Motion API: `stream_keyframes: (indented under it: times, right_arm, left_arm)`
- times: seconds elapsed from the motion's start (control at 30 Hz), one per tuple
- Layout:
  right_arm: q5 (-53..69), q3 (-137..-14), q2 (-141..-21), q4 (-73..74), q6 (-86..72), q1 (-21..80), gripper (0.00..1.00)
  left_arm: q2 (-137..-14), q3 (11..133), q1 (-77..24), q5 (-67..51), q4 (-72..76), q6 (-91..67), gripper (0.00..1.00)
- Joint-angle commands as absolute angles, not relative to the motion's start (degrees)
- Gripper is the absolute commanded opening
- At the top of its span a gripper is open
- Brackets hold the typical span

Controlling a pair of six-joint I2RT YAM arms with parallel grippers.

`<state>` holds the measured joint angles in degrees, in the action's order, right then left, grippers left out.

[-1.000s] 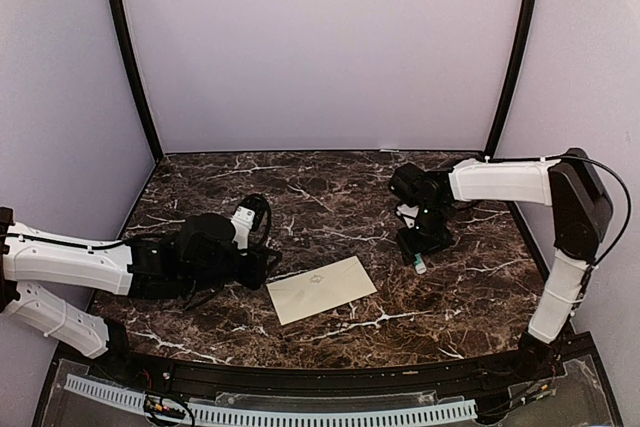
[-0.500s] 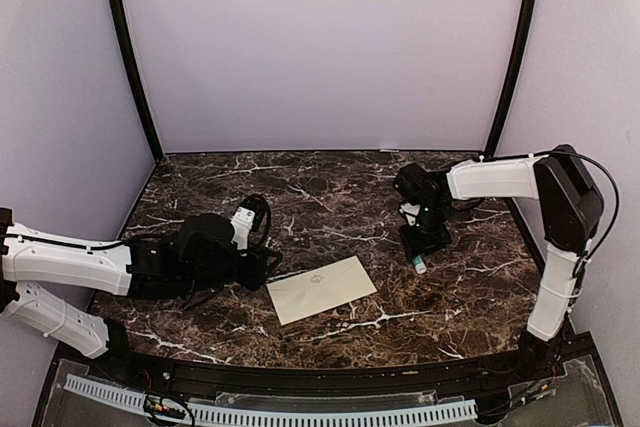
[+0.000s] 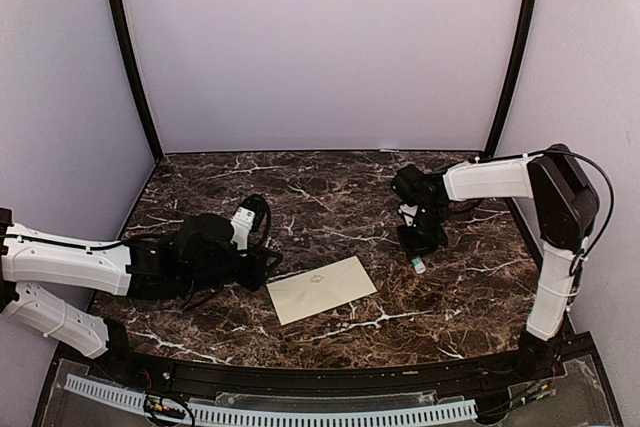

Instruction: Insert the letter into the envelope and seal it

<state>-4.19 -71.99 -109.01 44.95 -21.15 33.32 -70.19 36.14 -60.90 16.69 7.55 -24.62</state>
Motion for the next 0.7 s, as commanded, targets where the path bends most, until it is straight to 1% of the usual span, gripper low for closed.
stream_keyframes:
  times: [0.0,0.07,0.23,0.37,0.43,0.53,0.6,0.67]
  right_arm:
    - [-4.34,-71.02,-108.63,44.68,-21.65,33.13,0.04]
    - [-2.51,-70.77,-106.83,42.87,-21.44,33.21,0.00]
    - [8.14,-70.13,-98.31,35.58,-21.17,35.50,0.00]
    - [10.33,-70.05,-91.55,28.80,-22.09,41.09,0.00]
    - [9.64,-67.78,-87.07,21.89,-23.58,44.80,0.00]
    - [8.94,-61.46,-79.57,7.08,-26.14,50.58,0.00]
    - [6.47,-56.03,-75.22,-2.99,-26.97,54.50,0.00]
    - [4.06,-53.49,-72.73,-9.24,-27.00,57.68,0.00]
  left_arm:
    - [-68.40,35.11,-60.66,15.88,8.06,-24.18,0.33]
    - [-68.26,35.07,-60.65,15.52,8.16,-24.17,0.33]
    - [-67.47,34.76,-60.71,13.59,8.65,-24.17,0.33]
    - [-65.69,33.44,-60.73,10.12,11.44,-23.94,0.34]
    - [-64.27,32.31,-60.73,7.68,13.47,-23.71,0.35]
    - [-61.51,30.57,-60.73,1.91,16.89,-23.15,0.37]
    - [-59.78,29.16,-60.73,-2.16,19.69,-22.92,0.38]
    - [-58.02,27.65,-60.73,-5.56,22.19,-22.74,0.39]
